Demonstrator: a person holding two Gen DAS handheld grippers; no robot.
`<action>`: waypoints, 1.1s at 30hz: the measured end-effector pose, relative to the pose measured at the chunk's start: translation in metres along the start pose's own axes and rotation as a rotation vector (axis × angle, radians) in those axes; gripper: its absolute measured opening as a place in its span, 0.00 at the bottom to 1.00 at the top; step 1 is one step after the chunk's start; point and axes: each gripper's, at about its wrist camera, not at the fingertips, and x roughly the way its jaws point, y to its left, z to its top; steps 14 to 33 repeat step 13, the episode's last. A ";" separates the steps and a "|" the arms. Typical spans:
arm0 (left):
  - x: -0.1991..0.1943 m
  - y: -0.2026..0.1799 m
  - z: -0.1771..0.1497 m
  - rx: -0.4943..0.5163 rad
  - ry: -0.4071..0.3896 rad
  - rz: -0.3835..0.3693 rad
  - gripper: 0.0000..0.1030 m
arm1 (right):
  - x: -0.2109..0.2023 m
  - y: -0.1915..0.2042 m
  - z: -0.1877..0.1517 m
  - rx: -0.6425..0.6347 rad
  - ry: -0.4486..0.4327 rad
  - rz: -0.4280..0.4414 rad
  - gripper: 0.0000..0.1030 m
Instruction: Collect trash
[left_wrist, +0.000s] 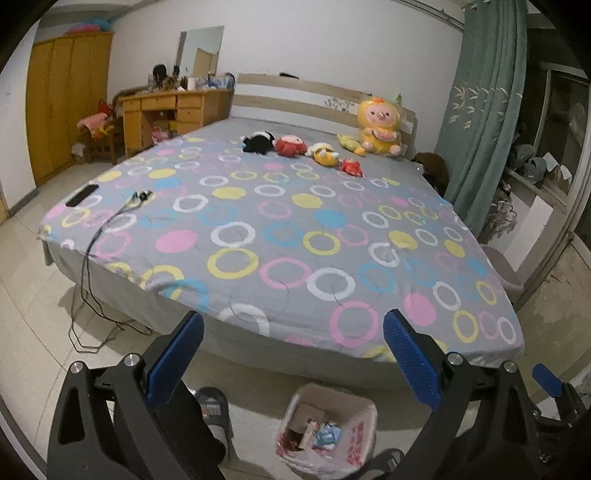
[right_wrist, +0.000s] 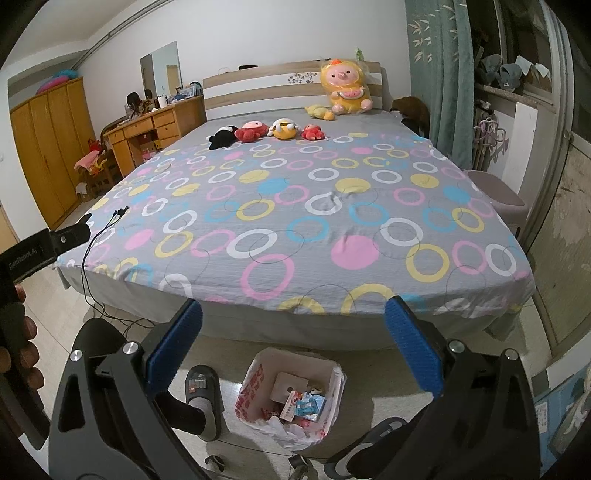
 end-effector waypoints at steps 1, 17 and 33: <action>0.000 -0.001 0.000 0.004 -0.006 0.007 0.92 | 0.000 0.000 0.000 0.000 0.000 0.000 0.94; -0.001 0.002 0.005 0.005 0.008 0.028 0.92 | -0.001 -0.008 0.001 -0.018 0.003 0.005 0.94; -0.001 0.002 0.005 0.005 0.008 0.028 0.92 | -0.001 -0.008 0.001 -0.018 0.003 0.005 0.94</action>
